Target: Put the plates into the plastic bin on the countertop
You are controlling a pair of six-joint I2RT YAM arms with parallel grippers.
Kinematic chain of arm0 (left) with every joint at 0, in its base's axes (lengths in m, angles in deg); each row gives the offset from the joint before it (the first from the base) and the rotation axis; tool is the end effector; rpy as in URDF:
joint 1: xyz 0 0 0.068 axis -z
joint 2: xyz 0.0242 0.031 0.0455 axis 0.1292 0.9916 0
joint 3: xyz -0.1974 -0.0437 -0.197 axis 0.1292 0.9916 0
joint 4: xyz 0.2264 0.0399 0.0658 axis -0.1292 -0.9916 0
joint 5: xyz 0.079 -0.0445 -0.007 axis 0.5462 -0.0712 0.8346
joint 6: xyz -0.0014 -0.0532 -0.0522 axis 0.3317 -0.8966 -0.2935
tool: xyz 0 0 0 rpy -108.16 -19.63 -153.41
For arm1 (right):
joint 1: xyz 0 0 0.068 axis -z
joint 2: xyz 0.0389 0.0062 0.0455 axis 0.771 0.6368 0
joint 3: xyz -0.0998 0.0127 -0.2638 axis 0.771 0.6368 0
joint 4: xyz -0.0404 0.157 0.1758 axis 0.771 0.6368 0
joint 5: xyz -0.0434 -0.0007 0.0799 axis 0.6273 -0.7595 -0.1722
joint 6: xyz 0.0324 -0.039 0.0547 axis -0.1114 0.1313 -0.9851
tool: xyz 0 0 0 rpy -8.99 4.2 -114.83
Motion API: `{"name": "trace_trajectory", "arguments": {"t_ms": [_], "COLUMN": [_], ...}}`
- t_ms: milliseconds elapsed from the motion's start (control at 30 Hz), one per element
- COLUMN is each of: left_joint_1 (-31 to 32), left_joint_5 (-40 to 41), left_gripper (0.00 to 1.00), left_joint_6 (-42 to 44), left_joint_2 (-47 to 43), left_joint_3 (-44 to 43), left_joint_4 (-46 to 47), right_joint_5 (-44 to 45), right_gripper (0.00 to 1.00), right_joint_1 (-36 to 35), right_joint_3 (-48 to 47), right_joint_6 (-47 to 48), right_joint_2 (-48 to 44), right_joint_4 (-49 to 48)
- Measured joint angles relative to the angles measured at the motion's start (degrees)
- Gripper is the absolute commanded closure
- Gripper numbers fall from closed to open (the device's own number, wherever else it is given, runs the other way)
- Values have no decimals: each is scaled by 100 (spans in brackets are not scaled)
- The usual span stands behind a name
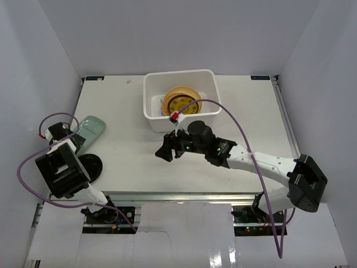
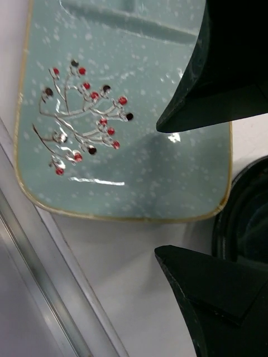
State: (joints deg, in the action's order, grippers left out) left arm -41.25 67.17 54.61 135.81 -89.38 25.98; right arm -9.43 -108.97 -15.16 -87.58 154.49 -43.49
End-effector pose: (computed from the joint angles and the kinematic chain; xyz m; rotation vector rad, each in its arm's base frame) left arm 0.2418 0.1742 0.1640 -1.3248 2.1337 0.2557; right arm 0.1630 0.2861 0.3085 -0.7225 1.8698 1.1201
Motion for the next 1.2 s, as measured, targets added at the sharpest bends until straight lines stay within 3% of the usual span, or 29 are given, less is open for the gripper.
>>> {"name": "trace_trajectory", "arguments": {"t_ms": [100, 200, 367, 667, 967, 1200], "left_joint_1": [-57, -107, -203, -208, -205, -203], "left_joint_5": [-131, -258, -448, -1355, -2151, -2874], "left_gripper": [11, 22, 55, 100, 100, 100], "left_joint_6": [44, 85, 103, -293, -815, -1342], "left_joint_2": [234, 391, 562, 621, 221, 109], "left_joint_3": [-216, -319, -361, -289, 179, 643], "left_joint_4": [74, 238, 542, 798, 1154, 2000], "right_joint_5": [-17, -44, -122, -177, -125, 66], "right_gripper": [32, 32, 32, 33, 33, 33], "right_joint_1": [0, 0, 0, 0, 0, 0], "right_joint_3": [0, 0, 0, 0, 0, 7], "right_joint_6": [2, 4, -9, -74, -114, -107], "right_joint_2": [0, 17, 175, 433, 409, 166], "right_joint_4": [-4, -13, -79, -120, -105, -26]}}
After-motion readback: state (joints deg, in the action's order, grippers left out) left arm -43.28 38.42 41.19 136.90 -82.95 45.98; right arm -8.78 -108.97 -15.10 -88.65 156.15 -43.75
